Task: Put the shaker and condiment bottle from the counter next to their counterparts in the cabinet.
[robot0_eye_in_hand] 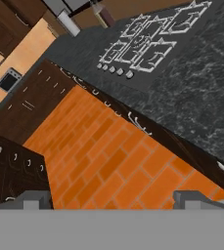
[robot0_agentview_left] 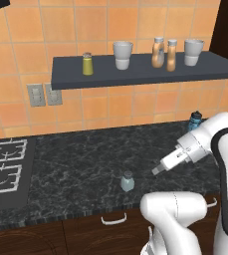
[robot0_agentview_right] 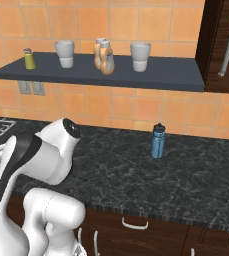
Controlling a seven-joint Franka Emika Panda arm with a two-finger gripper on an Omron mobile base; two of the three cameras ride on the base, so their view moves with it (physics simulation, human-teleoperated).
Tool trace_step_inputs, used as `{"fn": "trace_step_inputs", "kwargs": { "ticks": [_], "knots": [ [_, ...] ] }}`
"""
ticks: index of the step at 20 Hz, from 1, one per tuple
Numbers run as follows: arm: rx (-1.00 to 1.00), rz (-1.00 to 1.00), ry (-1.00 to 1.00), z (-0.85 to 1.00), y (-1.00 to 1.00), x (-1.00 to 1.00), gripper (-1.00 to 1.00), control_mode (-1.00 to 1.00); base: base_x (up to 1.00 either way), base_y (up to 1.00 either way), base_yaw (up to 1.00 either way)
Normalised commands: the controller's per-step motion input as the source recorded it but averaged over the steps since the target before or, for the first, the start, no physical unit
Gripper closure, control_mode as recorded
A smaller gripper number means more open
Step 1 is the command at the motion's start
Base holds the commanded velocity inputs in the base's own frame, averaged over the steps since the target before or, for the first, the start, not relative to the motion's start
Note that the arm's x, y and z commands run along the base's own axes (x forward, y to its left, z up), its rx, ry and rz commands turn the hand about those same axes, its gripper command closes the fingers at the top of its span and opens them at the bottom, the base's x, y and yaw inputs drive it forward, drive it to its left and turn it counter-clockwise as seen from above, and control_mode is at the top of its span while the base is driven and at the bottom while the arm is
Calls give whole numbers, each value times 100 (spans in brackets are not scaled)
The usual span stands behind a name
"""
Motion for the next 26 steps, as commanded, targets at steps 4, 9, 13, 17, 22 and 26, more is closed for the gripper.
{"fn": "trace_step_inputs", "kwargs": {
  "ticks": [4,9,13,17,22,26],
  "knots": [
    [0,0,-8,2,-20,-22,-100,-100,0,0,0],
    [0,0,-6,-4,-3,-57,-100,-100,0,0,0],
    [0,0,0,-11,0,-47,-100,-100,0,0,0],
    [-3,0,0,-1,0,-11,-100,-100,0,0,0],
    [-6,0,0,0,0,0,-100,-100,0,0,0],
    [-7,0,0,0,-1,5,-100,-100,0,0,0]
  ]
}}
